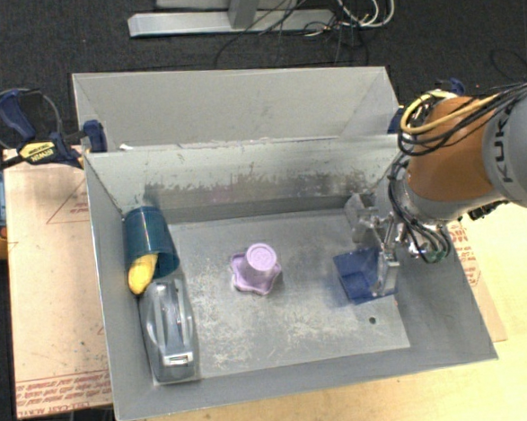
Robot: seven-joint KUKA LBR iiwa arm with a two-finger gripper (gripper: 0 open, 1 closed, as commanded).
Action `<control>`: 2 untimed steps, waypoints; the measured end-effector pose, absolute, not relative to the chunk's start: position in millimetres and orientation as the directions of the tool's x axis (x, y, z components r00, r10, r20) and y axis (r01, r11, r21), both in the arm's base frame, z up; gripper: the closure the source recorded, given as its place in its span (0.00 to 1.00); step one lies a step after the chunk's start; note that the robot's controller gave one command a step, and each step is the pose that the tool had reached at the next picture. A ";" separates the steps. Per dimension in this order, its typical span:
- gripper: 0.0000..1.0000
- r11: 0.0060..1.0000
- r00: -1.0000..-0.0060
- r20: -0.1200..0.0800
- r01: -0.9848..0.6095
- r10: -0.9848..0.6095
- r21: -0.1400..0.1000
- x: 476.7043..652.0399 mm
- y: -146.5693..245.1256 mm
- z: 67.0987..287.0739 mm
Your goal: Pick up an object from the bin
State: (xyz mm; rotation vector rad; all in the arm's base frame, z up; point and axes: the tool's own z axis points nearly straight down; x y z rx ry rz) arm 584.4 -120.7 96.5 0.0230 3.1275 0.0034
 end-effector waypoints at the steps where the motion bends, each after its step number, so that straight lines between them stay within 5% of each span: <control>1: 0.00 0.996 -0.996 -0.021 -0.085 -0.085 0.001 616.0 -112.7 72.7; 2: 1.00 1.000 -1.000 -0.023 0.014 0.014 0.008 585.3 -145.3 78.5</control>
Offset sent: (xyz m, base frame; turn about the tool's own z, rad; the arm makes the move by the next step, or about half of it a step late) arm -0.0013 -0.0287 -0.0192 0.0012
